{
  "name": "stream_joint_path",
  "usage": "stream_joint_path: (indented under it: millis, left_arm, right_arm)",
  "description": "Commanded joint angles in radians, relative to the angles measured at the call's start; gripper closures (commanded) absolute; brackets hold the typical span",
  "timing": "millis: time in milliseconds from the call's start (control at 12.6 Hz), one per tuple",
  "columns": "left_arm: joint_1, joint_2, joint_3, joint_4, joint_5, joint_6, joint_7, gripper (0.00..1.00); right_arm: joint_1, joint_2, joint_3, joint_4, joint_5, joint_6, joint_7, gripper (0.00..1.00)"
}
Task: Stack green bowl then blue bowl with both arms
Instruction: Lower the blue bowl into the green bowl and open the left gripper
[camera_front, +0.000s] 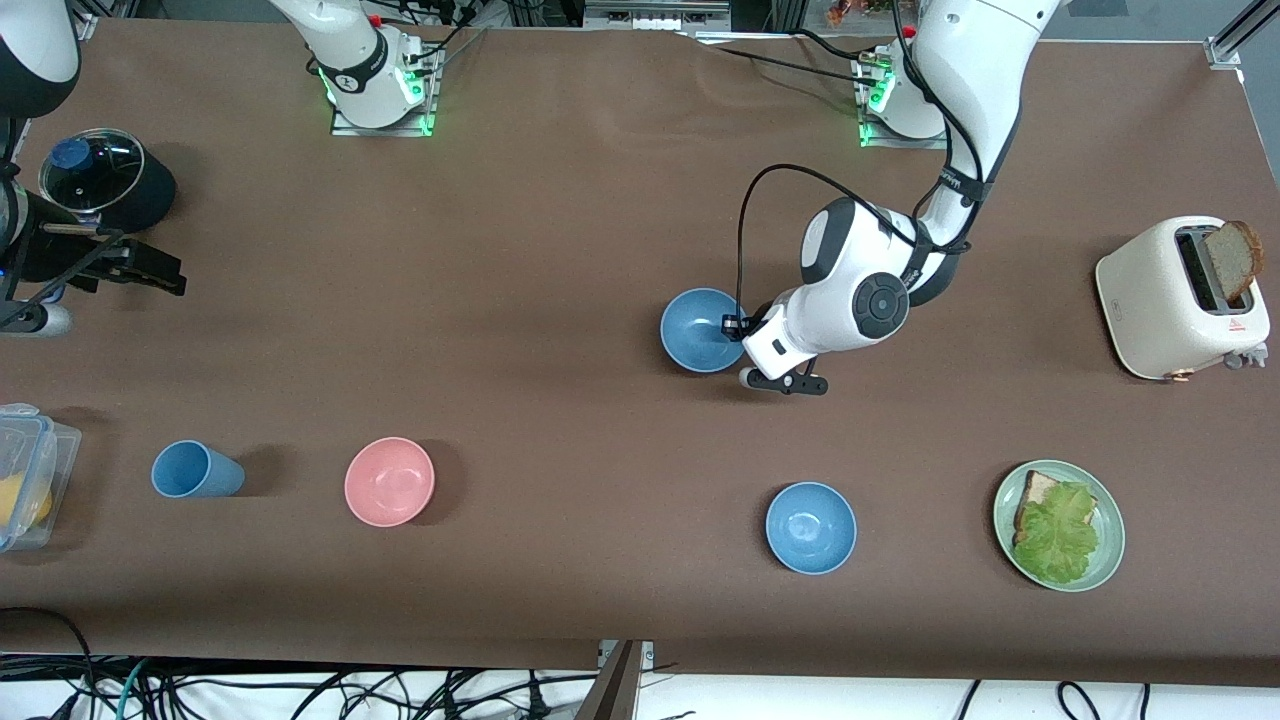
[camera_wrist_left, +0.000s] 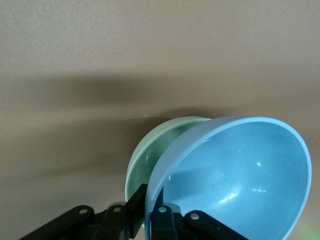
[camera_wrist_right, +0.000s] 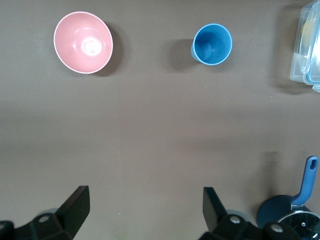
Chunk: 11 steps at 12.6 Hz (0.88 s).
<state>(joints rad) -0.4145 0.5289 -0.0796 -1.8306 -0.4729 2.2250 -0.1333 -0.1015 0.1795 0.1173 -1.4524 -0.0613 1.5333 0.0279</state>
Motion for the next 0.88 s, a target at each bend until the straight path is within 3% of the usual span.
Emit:
stream_joint_path:
  millis: [0,80,159,239,478,796]
  left_arm:
    - [-0.01,0.002,0.012,-0.001,-0.009,-0.007,0.012,1.0]
    - [-0.01,0.003,0.012,-0.001,-0.009,-0.005,0.017,1.0]
    - [-0.01,0.003,0.014,-0.001,-0.009,-0.007,0.017,0.76]
    - [-0.01,0.002,0.014,-0.005,-0.01,-0.004,0.011,0.03]
    - [0.0,-0.021,0.015,-0.01,-0.01,-0.011,0.006,0.0]
    - [0.068,-0.144,0.014,-0.091,-0.01,0.013,0.015,0.0]
  right_arm:
    - [0.002,-0.002,-0.001,0.006,0.012,0.001,0.012,0.0]
    - [0.002,-0.002,-0.001,0.006,0.012,0.002,0.014,0.0]
    - [0.002,-0.002,-0.001,0.006,0.012,0.005,0.014,0.0]
    - [0.002,-0.002,-0.001,0.006,0.012,0.005,0.014,0.0]
    - [0.002,0.0,-0.001,0.006,0.014,0.004,0.014,0.0]
    - [0.002,0.0,-0.001,0.006,0.012,0.007,0.01,0.0]
